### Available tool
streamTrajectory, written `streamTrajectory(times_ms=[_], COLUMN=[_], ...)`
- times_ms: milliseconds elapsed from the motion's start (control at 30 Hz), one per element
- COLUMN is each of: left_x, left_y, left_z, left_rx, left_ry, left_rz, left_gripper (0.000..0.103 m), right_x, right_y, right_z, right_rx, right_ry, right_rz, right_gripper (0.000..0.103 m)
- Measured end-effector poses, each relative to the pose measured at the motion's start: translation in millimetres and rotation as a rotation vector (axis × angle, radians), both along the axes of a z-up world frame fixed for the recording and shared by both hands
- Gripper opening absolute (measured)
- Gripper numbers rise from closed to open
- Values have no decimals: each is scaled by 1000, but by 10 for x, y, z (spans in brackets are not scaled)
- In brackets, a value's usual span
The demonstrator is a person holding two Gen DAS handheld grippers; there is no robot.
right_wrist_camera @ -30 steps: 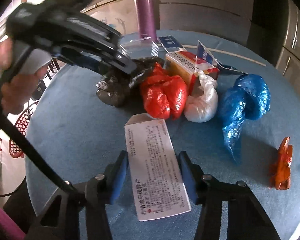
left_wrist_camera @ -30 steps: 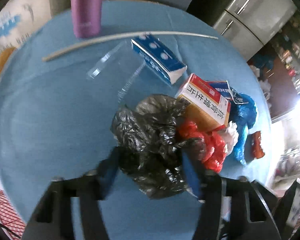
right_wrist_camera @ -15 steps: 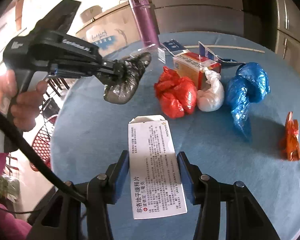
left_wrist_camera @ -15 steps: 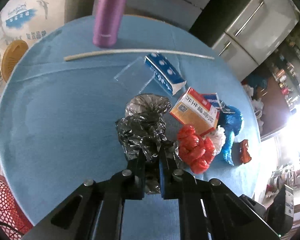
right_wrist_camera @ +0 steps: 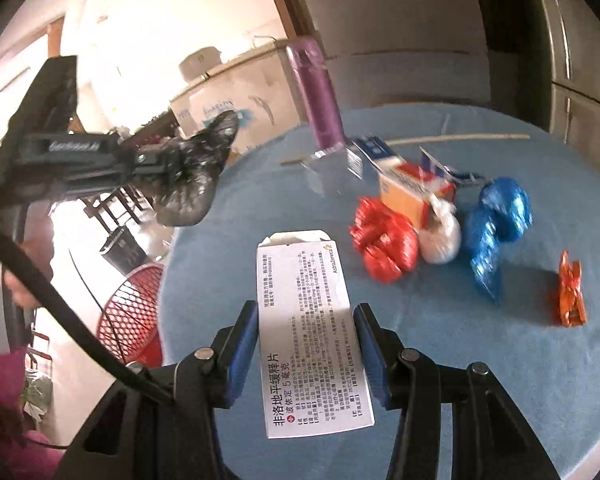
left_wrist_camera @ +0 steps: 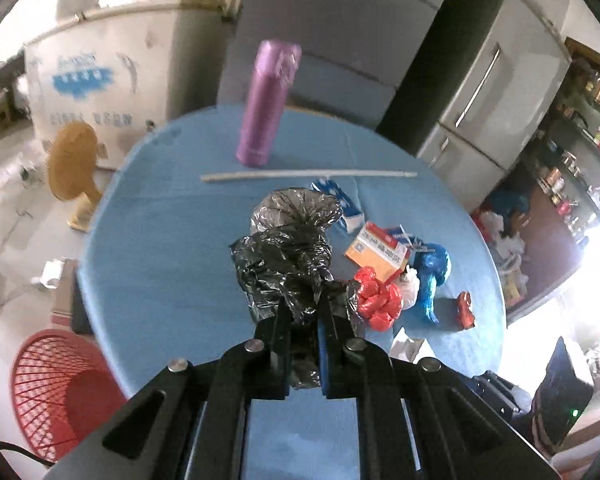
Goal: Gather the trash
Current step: 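Carry the black bag and leaflet to the red basket and release both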
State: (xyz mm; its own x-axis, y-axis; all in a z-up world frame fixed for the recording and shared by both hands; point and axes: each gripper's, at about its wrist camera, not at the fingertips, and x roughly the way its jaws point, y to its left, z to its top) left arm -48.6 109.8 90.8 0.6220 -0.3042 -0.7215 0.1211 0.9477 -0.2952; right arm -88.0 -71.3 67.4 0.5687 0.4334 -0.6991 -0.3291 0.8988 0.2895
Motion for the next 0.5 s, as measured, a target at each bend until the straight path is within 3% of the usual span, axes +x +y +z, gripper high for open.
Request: streamTrajectory(times_ms=[200, 500], left_x=[-539, -1158], left_y=[298, 861], left_z=[322, 416], left_rx=[123, 205], left_ry=[-131, -190], left_rz=[93, 214], left_gripper=[10, 11], right_x=[-86, -188], right_y=[268, 699], right_z=[257, 623], right_rx=[49, 122], right_ry=[-53, -116], right_rz=[47, 124], right_gripper=[51, 51])
